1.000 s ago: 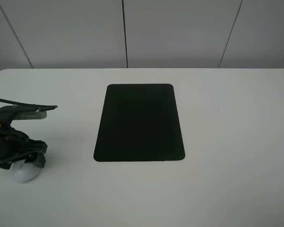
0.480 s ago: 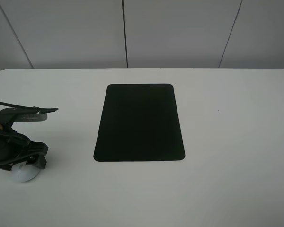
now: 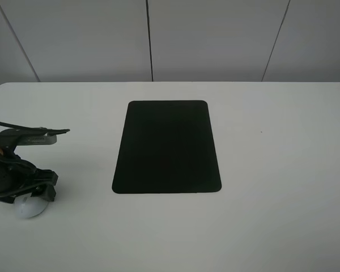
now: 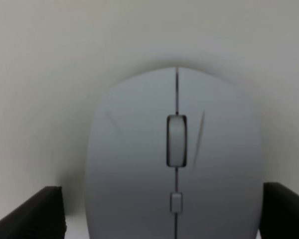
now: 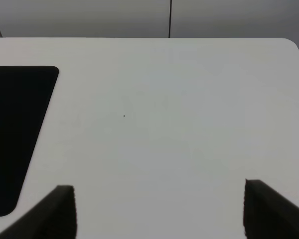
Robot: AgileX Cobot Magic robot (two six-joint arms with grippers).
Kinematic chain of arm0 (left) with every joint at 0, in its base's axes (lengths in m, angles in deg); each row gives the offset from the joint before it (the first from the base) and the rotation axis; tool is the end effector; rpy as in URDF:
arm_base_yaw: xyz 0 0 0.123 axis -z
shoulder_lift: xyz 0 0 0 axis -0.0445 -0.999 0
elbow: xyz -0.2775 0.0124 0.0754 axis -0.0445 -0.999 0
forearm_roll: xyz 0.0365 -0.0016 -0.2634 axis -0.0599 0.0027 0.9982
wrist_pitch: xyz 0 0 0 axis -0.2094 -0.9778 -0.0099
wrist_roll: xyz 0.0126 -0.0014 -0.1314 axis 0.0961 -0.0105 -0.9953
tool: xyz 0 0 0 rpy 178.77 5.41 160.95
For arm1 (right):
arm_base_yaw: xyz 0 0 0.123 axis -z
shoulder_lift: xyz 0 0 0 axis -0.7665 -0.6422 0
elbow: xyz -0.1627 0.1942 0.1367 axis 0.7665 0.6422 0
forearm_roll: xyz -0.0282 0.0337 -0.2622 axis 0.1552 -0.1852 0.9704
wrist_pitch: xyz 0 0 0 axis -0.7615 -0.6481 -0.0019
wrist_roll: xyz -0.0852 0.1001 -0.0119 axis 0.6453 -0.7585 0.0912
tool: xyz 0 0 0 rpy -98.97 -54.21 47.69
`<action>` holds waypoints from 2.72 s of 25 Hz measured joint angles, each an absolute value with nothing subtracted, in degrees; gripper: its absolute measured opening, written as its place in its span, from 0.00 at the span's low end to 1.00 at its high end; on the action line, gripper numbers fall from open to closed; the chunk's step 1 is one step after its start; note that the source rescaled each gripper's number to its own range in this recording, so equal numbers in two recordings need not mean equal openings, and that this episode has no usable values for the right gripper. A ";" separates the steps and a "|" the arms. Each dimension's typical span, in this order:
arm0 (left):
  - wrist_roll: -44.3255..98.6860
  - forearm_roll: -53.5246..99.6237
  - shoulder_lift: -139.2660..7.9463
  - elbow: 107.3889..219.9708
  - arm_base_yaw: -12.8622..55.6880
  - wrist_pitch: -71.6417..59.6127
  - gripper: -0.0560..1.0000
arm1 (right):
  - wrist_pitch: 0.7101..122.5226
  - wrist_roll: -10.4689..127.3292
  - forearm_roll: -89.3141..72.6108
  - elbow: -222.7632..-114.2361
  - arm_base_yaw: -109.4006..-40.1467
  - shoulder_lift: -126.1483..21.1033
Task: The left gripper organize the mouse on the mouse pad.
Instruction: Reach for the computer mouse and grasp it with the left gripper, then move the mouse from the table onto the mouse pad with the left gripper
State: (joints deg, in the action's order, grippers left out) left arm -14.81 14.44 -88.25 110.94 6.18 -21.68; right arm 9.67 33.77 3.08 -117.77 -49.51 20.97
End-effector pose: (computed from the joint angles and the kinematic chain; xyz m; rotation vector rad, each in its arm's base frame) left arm 0.2143 -0.0367 0.0430 -0.0982 3.0304 -0.0750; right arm 0.0385 -0.0075 0.2696 0.0451 2.0293 -0.0598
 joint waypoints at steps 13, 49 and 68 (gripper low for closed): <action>-14.75 14.34 -88.25 110.94 6.18 -20.92 0.85 | 9.67 33.77 3.08 -117.77 -49.51 20.97; -14.82 13.91 -88.17 112.40 6.18 -25.06 0.05 | 9.67 33.77 3.08 -117.77 -49.51 20.97; -26.11 12.92 -91.27 145.31 15.97 -51.77 0.05 | 9.67 33.77 3.03 -117.77 -49.51 20.97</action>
